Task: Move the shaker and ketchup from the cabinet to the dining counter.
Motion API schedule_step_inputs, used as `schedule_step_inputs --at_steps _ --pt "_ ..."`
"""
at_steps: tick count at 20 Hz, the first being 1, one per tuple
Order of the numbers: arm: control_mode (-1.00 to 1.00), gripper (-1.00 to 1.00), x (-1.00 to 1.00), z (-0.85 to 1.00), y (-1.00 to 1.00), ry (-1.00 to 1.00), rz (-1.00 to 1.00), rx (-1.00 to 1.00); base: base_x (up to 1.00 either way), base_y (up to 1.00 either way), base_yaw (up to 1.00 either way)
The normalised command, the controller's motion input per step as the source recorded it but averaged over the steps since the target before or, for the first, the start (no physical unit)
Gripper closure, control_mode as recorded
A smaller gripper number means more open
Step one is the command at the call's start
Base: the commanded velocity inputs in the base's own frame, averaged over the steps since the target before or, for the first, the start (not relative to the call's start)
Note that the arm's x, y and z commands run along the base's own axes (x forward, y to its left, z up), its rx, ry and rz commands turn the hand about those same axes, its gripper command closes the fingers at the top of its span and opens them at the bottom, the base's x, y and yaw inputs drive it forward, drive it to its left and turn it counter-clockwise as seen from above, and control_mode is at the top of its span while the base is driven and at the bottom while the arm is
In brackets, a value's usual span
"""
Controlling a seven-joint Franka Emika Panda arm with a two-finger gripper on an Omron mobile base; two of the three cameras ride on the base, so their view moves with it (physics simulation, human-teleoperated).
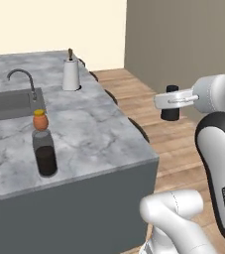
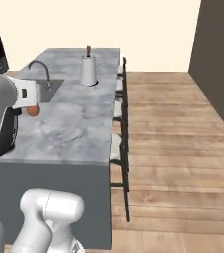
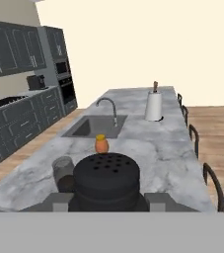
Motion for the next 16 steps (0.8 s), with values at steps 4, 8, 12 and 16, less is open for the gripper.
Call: schedule_step_inputs --at_steps 4,8,12,16 --pt "1.0 1.0 0.0 0.0 0.0 0.0 0.0 0.0 0.66 -0.29 0.27" --pt "1.0 1.0 0.0 0.0 0.0 0.0 0.0 0.0 0.7 -0.28 0.24" --pt "1.0 1.0 0.0 0.0 0.0 0.0 0.0 0.0 0.67 -0.27 0.22" --pt "1.0 1.0 0.0 0.0 0.0 0.0 0.0 0.0 0.5 -0.17 0.19"
